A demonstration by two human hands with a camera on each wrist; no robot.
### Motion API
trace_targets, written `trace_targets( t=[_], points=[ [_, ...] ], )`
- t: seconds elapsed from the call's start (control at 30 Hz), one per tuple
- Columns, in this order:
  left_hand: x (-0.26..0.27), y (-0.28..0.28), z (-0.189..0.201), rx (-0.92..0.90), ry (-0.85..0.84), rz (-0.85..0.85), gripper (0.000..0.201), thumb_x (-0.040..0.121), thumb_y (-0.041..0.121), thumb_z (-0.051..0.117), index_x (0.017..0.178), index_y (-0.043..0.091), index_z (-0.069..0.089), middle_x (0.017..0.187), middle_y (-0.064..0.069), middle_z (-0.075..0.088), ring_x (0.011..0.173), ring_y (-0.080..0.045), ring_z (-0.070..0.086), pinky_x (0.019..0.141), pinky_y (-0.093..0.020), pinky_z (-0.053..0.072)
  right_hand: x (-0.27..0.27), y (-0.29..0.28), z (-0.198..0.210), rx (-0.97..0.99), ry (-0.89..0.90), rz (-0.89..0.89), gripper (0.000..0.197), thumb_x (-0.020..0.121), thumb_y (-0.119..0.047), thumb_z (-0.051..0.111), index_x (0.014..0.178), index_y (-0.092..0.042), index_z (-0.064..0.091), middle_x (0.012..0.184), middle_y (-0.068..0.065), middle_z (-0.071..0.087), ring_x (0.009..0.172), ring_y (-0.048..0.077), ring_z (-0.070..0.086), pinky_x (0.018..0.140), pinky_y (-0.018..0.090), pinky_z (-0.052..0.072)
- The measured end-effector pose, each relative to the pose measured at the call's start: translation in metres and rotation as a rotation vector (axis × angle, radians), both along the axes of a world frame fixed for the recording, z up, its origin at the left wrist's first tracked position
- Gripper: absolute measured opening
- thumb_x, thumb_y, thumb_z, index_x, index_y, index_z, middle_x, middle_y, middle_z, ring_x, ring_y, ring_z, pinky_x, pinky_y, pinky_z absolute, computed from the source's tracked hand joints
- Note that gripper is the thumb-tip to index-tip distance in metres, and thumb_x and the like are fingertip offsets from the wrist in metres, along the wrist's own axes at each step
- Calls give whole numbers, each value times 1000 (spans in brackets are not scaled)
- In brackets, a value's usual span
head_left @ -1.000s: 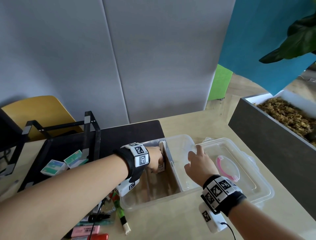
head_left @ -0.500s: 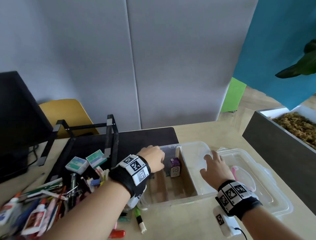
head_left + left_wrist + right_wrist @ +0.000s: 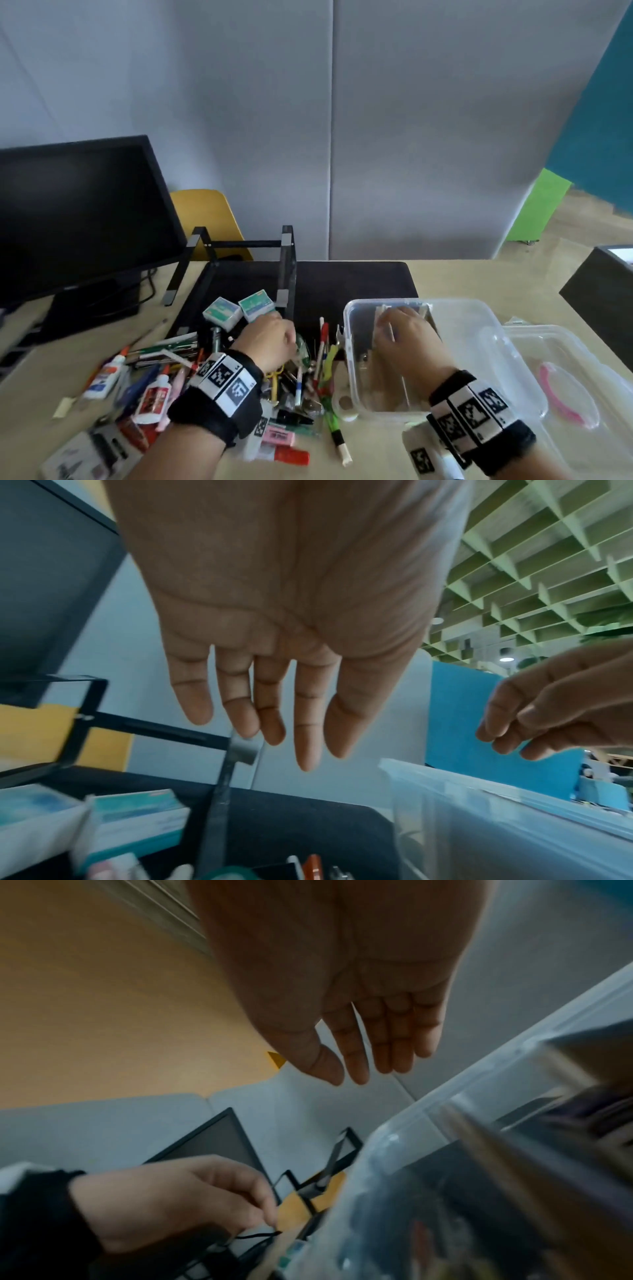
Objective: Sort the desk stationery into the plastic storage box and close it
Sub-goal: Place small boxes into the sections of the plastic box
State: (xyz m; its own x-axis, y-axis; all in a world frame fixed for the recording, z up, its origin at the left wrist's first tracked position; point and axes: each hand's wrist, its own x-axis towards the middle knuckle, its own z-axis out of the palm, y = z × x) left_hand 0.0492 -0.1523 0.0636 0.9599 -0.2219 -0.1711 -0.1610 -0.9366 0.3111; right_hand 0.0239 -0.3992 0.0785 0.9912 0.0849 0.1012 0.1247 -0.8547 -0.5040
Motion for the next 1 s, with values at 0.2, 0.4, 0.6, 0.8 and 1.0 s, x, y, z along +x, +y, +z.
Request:
trace_targets(
  t=[0.2,0.4,0.6,0.8,1.0],
  points=[
    [10,70,-18,34,107,159,18,86,30,54,73,22,64,94,-1,67,92,-17,61,77,-28,46,12,85,9,89,54,154,16,84,-21,55,96,-14,63,99,0,59,88,16,54,74,22,41],
    [25,134,-36,43,162,288,18,83,35,58,91,20,65,104,-3,64,101,-23,60,87,-31,46,32,158,-7,81,228,173,26,86,-22,51,109,-13,59,114,5,55,102,20,55,78,22,39],
    [52,170,-53,-40,153,335,38,87,33,62,120,15,57,123,-10,51,112,-25,55,96,-34,45,57,203,-47,73,378,108,36,89,-22,49,123,-12,47,129,7,45,117,23,47,97,32,42],
    [88,176,-72,-27,195,303,51,82,41,65,125,18,50,128,-10,48,115,-27,53,97,-33,43,75,233,-85,52,373,40,46,91,-26,51,134,-15,37,140,6,33,128,25,39,104,35,36],
    [108,165,-88,-52,151,405,84,66,67,68,125,13,44,124,-13,49,112,-31,54,94,-37,46,98,255,-102,32,310,-24,54,90,-20,51,139,-12,30,151,10,18,139,27,23,113,36,27]
  ],
)
